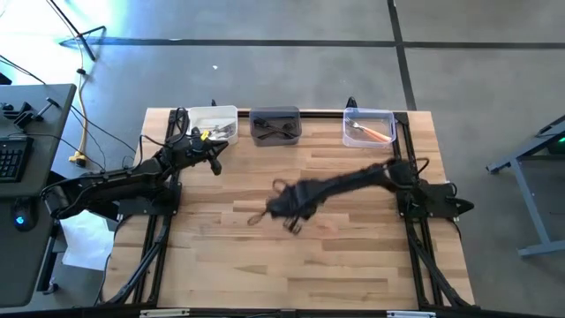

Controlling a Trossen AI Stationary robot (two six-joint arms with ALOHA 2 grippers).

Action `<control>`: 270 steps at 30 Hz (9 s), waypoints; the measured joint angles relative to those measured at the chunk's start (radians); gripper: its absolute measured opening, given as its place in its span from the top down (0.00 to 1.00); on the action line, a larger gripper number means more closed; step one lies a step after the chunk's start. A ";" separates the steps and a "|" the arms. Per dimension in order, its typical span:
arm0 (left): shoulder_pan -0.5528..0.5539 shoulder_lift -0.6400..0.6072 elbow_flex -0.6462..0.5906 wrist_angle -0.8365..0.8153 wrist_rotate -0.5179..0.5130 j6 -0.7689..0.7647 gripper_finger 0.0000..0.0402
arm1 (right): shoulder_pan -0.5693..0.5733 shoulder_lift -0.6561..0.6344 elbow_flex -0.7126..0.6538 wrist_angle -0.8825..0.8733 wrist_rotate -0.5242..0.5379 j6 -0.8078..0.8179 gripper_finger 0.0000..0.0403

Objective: Sort silverware by color (type)
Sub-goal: Put the orange fork into the transparent bin, then return to Home Position

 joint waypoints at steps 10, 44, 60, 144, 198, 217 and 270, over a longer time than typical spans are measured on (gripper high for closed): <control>0.000 0.000 0.000 -0.042 0.007 -0.004 0.95 | -0.405 -0.172 0.035 -0.288 0.263 -0.428 0.97; 0.000 0.000 0.000 -0.072 -0.008 0.051 0.95 | -1.064 -0.275 -0.542 0.336 0.199 -0.979 0.96; 0.001 0.000 0.000 -0.038 -0.008 0.050 0.95 | -1.071 -0.274 -0.382 0.297 0.239 -1.008 0.61; 0.145 0.000 0.001 -0.002 0.018 -0.099 0.95 | -1.238 -0.303 -0.521 0.132 0.005 -1.190 0.67; 0.144 0.000 0.001 -0.003 0.020 -0.105 0.95 | -1.240 -0.302 -0.520 0.117 0.002 -1.208 0.65; 0.144 0.000 0.001 -0.003 0.019 -0.104 0.95 | -1.239 -0.285 -0.520 0.134 0.008 -1.265 0.93; 0.144 0.000 0.001 -0.003 0.019 -0.085 0.95 | -0.998 -0.469 -0.636 0.351 0.107 -0.557 0.92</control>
